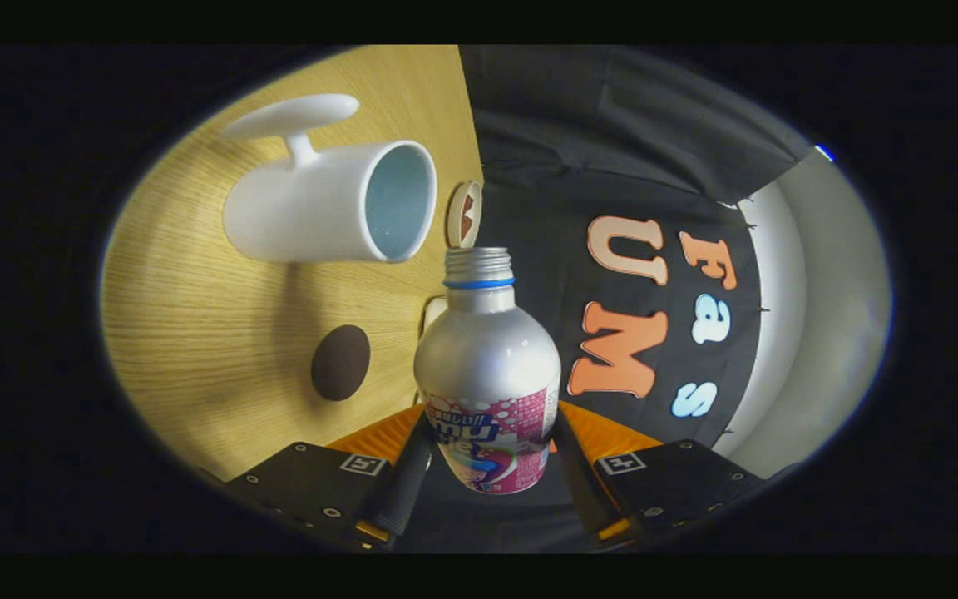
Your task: Take the bottle from table, then pour the juice into the cup, finally place the bottle on the coaster
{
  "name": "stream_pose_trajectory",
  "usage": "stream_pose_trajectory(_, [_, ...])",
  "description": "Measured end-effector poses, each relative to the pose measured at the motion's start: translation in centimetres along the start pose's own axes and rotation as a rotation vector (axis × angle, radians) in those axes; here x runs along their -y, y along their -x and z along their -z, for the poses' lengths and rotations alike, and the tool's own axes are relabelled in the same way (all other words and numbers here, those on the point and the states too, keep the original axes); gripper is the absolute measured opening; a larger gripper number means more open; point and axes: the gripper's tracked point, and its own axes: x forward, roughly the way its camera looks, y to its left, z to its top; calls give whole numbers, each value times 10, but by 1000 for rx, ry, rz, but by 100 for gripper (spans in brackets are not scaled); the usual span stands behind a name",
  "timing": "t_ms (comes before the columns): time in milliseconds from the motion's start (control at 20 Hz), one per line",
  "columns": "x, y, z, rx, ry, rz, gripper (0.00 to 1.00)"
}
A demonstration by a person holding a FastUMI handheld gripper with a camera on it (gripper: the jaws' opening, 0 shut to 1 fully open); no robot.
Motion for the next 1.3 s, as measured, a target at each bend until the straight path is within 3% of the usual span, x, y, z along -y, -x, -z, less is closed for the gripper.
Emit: stream_pose_trajectory(1300, [36, -6, -7, 31, 114, 78, 76])
